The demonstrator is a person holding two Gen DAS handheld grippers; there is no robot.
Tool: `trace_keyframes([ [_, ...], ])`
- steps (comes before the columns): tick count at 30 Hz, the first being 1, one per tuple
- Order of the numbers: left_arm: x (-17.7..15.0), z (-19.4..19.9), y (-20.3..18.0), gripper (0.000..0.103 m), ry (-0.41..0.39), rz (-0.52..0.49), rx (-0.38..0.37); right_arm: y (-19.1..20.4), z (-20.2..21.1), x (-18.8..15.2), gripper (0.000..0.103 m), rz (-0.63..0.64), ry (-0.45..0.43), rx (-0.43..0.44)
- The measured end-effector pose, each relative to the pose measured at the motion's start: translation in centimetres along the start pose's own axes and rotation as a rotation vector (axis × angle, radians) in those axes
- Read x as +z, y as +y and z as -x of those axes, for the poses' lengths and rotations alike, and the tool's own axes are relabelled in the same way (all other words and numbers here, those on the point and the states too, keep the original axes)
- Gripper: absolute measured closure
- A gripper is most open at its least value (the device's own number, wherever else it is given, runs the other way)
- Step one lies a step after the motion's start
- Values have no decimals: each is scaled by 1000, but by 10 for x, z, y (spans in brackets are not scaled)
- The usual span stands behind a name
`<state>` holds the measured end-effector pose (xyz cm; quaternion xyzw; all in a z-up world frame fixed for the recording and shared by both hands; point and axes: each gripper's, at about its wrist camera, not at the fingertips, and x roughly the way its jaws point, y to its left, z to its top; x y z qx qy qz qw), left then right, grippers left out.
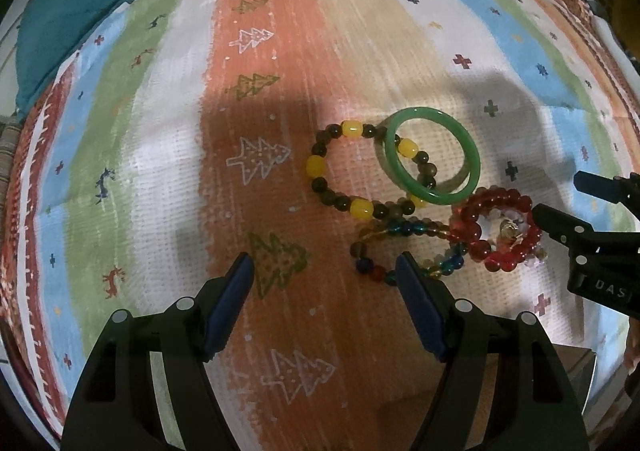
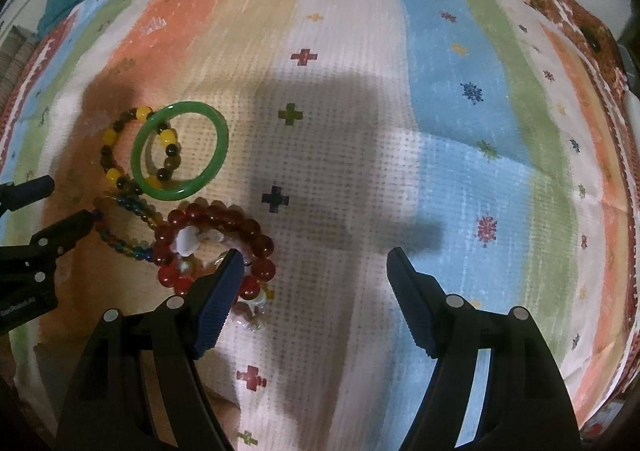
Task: Organize jewelry
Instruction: 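Grasp the red bead bracelet with the right gripper while the left grasps the multicolour bracelet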
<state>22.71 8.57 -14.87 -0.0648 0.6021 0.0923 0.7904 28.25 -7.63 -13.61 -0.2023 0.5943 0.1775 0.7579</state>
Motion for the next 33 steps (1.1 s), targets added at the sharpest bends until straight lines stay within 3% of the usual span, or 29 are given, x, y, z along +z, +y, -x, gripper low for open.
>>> trace_keyframes([
  [12,12,-22,2,30,31,-21,13,-2,-21,14,29,38,4,-20],
  [16,13,-30,2,32,34,-27,20,0,-30,17,34,67,0,-36],
  [21,18,-32,3,51,32,-28,12,7,-27,18,53,83,-8,-25],
  [23,18,-32,3,59,30,-29,14,11,-26,19,67,88,-18,-21],
  [24,18,-32,2,67,29,-28,16,11,-24,19,84,85,-24,-24],
  [25,18,-32,3,72,30,-26,16,11,-24,20,88,80,-25,-30],
  [27,18,-31,4,91,33,-18,21,11,-25,20,89,80,-29,-27],
  [33,16,-26,2,94,30,-11,16,13,-15,14,89,69,-43,-20],
])
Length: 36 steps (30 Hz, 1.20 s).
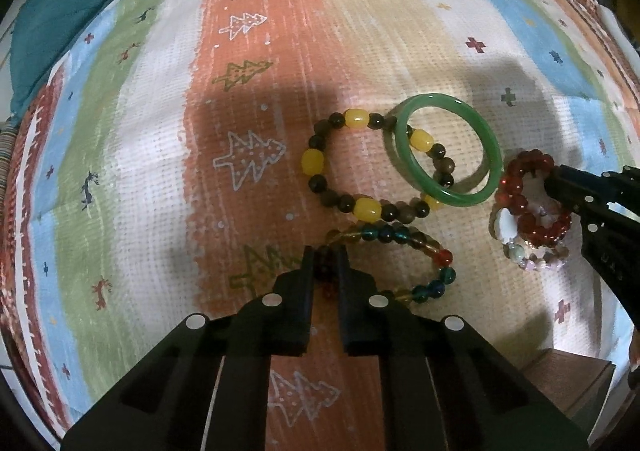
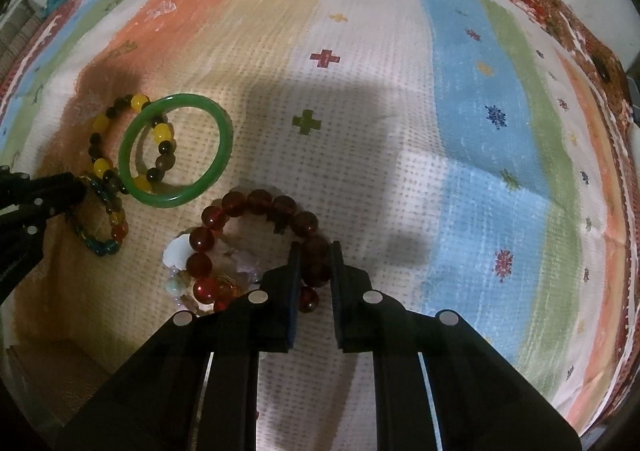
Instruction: Organize jewelry
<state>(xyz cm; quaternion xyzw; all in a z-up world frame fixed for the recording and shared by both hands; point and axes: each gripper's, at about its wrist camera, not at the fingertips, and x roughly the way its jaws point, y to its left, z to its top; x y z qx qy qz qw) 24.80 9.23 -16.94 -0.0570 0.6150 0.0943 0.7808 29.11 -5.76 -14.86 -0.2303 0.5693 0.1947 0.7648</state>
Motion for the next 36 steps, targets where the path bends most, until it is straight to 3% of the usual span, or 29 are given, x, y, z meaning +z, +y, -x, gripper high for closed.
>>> trace_keyframes([
  [4,-7,14,-6,94,-17,6,-27,4,9,-8,89,5,3,14],
  [10,-15,42,-4,94,-57,18,-65,3,41,-14,89,-45,-60,75],
  [14,-18,55,-3,94,-87,50,-134,3,61,-17,89,-50,-95,101],
  [36,-31,98,-17,94,-189,32,-136,6,102,-26,89,-49,-211,112],
])
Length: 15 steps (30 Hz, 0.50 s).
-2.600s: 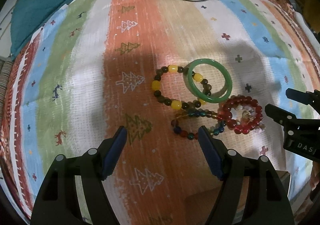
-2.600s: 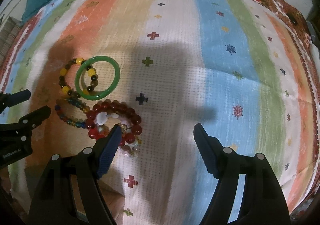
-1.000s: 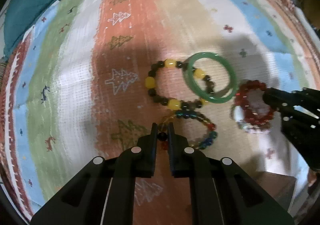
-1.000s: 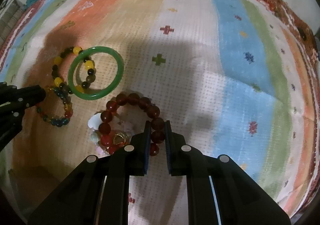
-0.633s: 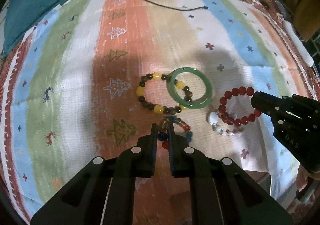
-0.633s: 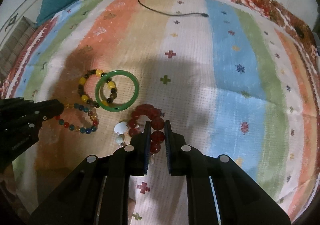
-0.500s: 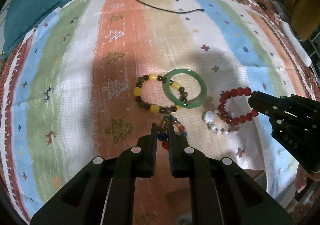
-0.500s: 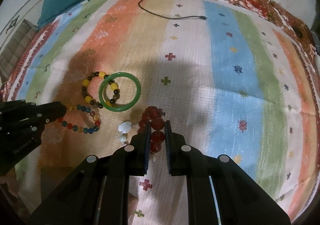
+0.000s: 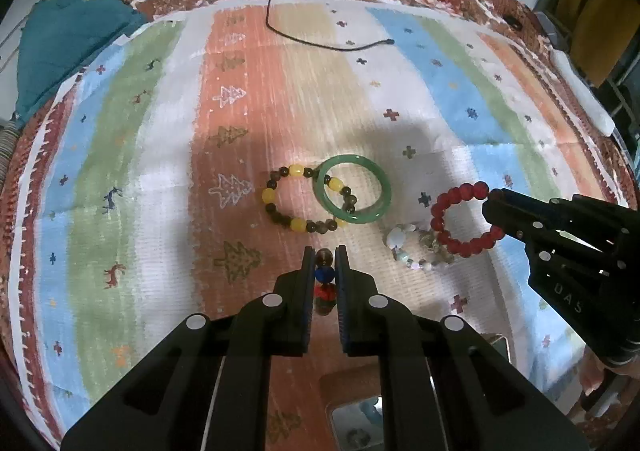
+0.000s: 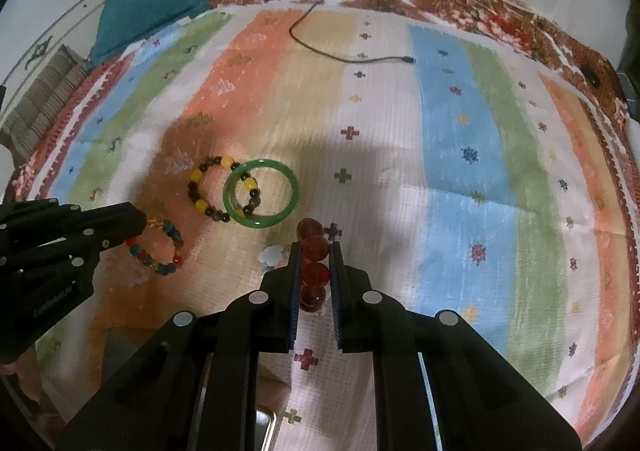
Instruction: Organize jewelry
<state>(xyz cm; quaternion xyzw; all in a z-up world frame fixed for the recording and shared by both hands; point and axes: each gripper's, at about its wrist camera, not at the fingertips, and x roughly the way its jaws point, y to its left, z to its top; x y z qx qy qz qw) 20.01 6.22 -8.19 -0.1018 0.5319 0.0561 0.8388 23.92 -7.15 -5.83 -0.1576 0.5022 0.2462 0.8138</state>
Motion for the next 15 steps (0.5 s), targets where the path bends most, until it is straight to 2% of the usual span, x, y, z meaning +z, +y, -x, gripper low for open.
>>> trace_keyframes([
  [15,-13,33,-6,94,-75,-5,-7,9,32,-10,89,4,-116,-3],
])
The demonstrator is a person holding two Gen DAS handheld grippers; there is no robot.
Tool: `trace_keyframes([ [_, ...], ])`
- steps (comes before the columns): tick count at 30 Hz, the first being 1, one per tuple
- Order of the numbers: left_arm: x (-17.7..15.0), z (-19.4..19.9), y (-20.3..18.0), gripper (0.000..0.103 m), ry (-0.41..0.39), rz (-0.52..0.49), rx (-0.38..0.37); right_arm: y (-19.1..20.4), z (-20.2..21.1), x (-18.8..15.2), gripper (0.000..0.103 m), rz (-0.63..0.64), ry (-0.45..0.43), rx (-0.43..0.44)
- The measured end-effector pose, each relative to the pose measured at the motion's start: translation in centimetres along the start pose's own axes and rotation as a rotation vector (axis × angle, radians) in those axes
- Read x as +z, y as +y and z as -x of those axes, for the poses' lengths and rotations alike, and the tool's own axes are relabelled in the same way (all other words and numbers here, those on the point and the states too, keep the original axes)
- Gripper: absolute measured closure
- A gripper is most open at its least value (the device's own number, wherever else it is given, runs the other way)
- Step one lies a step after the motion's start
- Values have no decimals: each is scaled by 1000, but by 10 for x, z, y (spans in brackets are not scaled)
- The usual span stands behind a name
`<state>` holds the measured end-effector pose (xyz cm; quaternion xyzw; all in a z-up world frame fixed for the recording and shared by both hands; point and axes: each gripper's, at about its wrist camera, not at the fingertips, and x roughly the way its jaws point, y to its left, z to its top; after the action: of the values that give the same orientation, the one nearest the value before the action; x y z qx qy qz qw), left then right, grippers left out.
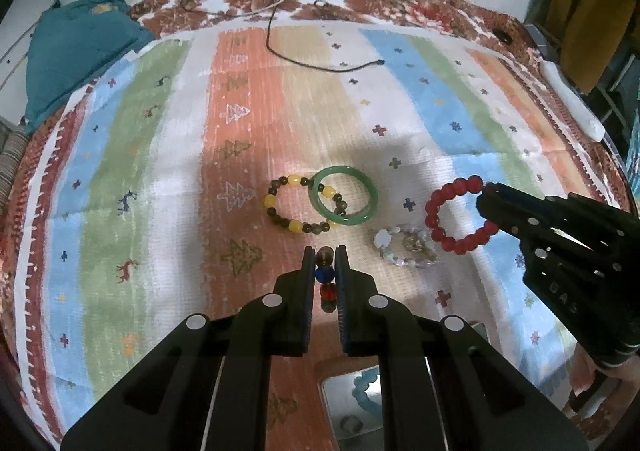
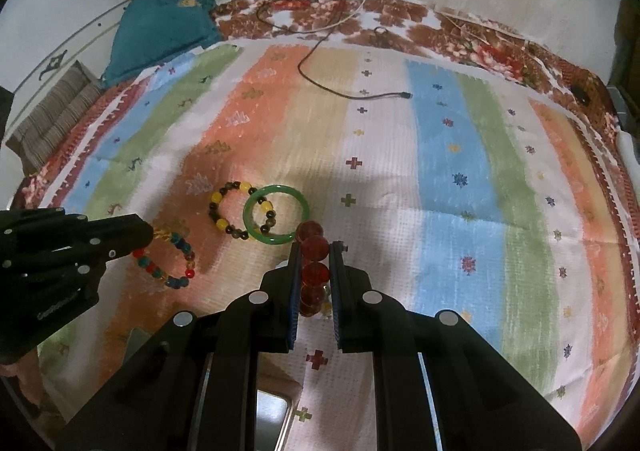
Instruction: Organize jewelry
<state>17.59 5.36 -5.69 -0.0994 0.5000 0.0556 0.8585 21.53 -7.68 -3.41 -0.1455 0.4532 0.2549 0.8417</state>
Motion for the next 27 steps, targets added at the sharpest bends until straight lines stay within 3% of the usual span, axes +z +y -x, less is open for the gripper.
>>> trace_keyframes([
  [14,-12,40,-13,94,-102,0,-28,10,32,-10,89,5,-78,36],
  [27,-33,71,-20,94,-147,-3,-82,20,62,-26,89,12,-126,56],
])
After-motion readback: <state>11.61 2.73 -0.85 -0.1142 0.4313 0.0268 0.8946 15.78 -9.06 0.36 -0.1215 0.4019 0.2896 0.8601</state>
